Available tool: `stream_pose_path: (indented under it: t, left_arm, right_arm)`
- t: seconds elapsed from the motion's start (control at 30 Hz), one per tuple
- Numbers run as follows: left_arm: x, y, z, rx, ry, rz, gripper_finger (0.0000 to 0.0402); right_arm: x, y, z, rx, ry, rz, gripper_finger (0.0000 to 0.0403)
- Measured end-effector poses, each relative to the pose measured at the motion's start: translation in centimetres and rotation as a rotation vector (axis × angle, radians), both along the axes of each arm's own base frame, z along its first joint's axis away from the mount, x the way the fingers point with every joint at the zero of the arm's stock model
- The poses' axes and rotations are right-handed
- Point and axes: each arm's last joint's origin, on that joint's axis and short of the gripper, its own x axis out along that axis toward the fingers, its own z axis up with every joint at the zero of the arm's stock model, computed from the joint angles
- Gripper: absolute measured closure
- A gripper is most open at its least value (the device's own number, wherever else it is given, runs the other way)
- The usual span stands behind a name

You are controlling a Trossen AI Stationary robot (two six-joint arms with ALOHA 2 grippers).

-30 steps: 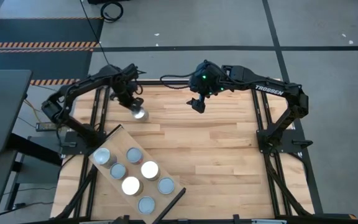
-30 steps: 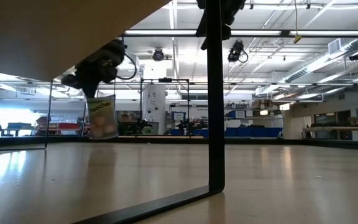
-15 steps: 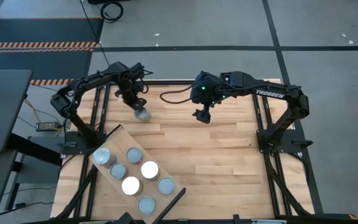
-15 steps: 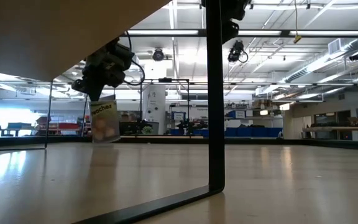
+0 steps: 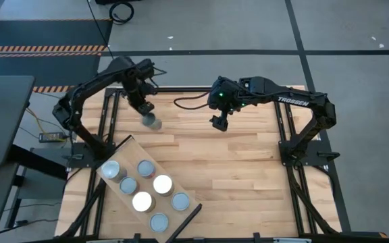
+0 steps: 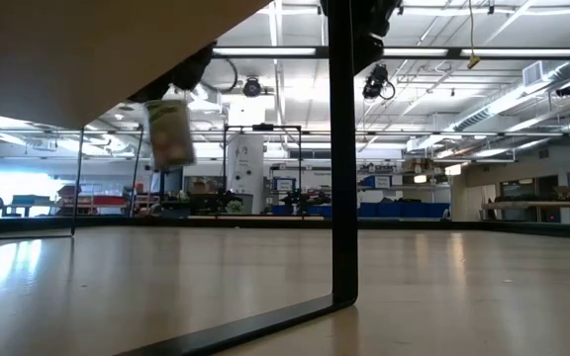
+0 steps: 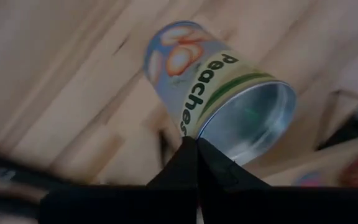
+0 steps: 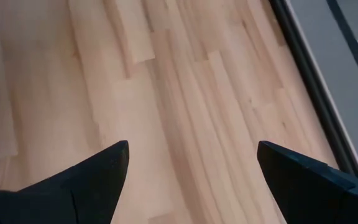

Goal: Pick and place cans onto a shelf
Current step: Put the canned peaches on the shelf aligned with the other canned peaches

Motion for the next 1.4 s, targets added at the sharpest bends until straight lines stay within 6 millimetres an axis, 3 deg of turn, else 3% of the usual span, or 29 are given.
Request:
stream_pose_path:
  t: [0.17,0.33,0.67,0.87,1.07,1.23,1.4]
  left_arm:
    - [0.8,-0.1,3.8,0.014,-0.171,0.023,0.0401]
    - [1.2,-0.8,6.3,0.050,-0.236,0.052,0.0401]
    - [-0.2,-6.6,11.4,-0.028,-0.427,0.054,0.0401]
    - [-2.8,-10.6,13.9,-0.084,-0.517,0.038,0.0401]
    - [-7.2,-14.0,16.1,-0.108,-0.607,0.043,0.0401]
    - [-11.0,-15.6,16.9,0.001,-0.662,0.096,0.0401]
    - [-12.6,-15.9,15.9,0.107,-0.637,0.135,0.0401]
  right_arm:
    - [0.0,-0.1,0.0,0.002,-0.001,-0.023,0.0040]
    - [-0.1,0.1,-0.1,0.004,0.012,-0.017,0.0040]
    - [-0.1,0.8,-0.2,0.006,0.036,0.011,0.0040]
    - [-0.1,1.3,-0.2,0.034,0.035,-0.007,0.0040]
    - [0.1,2.3,-0.2,0.081,0.012,-0.057,0.0040]
    - [0.6,3.5,0.0,0.124,-0.040,-0.089,0.0040]
    - [1.2,4.9,0.4,0.170,-0.105,-0.111,0.0040]
